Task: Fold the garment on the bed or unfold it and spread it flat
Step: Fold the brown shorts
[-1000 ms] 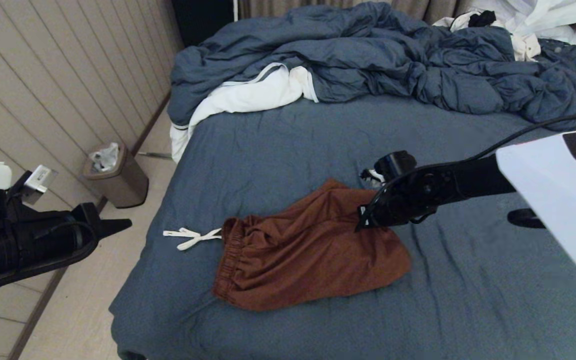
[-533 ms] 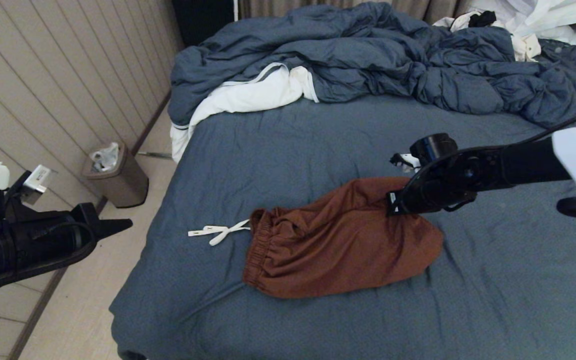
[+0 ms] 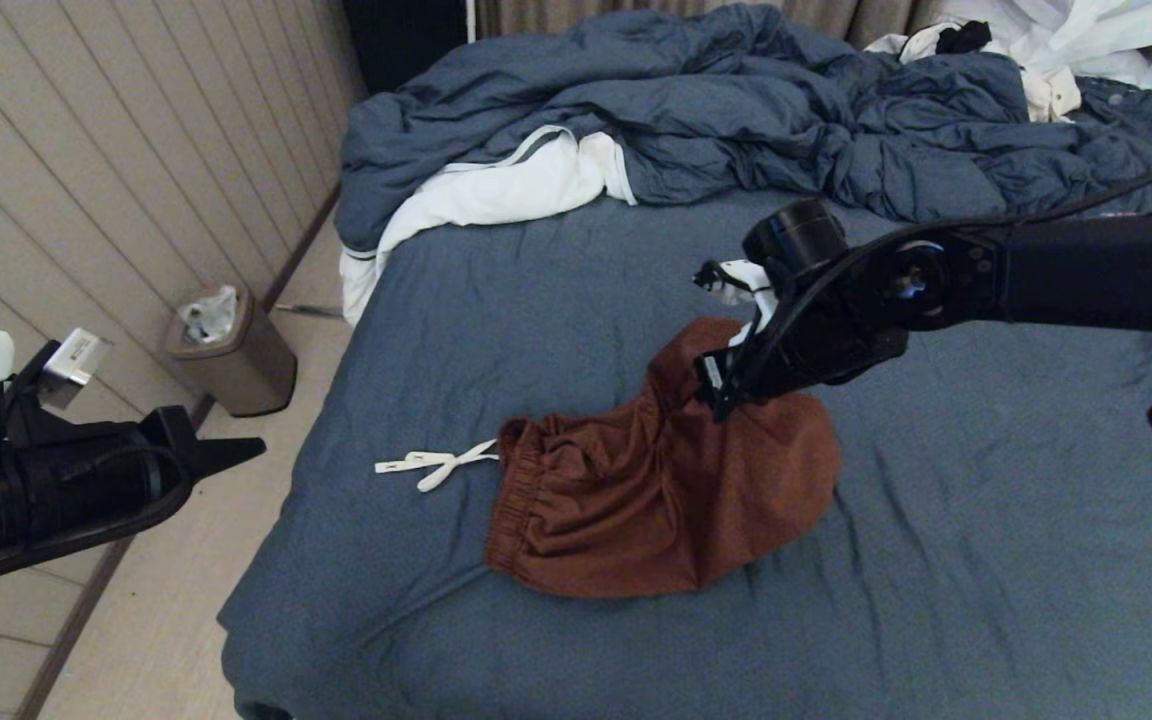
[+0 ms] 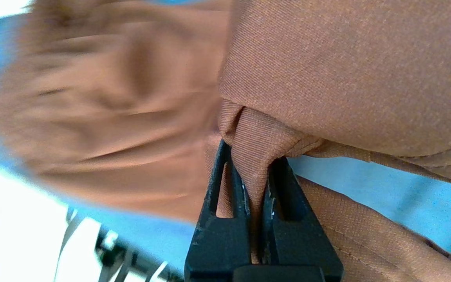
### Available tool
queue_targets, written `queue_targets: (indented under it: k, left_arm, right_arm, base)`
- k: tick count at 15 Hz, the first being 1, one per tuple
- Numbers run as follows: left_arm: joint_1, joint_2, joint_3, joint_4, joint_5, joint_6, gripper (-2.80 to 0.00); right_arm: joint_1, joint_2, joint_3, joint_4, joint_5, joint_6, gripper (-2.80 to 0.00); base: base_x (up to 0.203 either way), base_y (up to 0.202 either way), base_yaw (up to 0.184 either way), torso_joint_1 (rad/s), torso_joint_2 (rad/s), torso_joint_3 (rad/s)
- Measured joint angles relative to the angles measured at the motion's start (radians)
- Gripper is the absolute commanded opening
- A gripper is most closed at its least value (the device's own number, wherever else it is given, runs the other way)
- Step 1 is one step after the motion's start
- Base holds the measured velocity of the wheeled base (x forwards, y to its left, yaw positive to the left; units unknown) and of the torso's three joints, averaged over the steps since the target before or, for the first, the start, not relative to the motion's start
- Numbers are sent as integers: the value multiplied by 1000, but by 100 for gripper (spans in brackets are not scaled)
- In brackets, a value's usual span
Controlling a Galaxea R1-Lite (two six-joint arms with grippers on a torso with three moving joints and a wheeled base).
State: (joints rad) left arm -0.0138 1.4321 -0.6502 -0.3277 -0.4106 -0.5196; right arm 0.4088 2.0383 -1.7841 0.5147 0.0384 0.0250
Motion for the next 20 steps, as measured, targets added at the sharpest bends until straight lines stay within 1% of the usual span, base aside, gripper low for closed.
queue_targets:
  k: [3, 5, 7, 11, 15, 16, 20]
  left_arm:
    - [0, -2, 0, 0, 0, 0, -280]
    - [0, -2, 1, 0, 0, 1, -280]
    - [0, -1, 2, 0, 0, 1, -280]
    - [0, 5, 6, -1, -3, 1, -280]
    - [0, 9, 8, -1, -6, 1, -280]
    - [0, 10, 8, -1, -6, 1, -280]
    - [0, 12, 8, 0, -6, 1, -280]
  right_arm:
    - [106, 30, -101, 71, 0, 4, -280]
    - [165, 74, -145, 82, -1, 8, -280]
    - [220, 115, -162, 79, 1, 9, -280]
    - [283, 172, -167, 55, 4, 10, -280]
    - [315, 202, -167, -1, 9, 12, -280]
    - [322, 206, -167, -11, 13, 12, 0]
    - [338, 221, -167, -53, 16, 22, 0]
  base:
    - [0, 0, 0, 0, 0, 0]
    - [0, 0, 0, 0, 0, 0]
    - [0, 0, 0, 0, 0, 0]
    - [0, 0, 0, 0, 0, 0]
    - [0, 0, 0, 0, 0, 0]
    - [0, 0, 0, 0, 0, 0]
    - [0, 0, 0, 0, 0, 0]
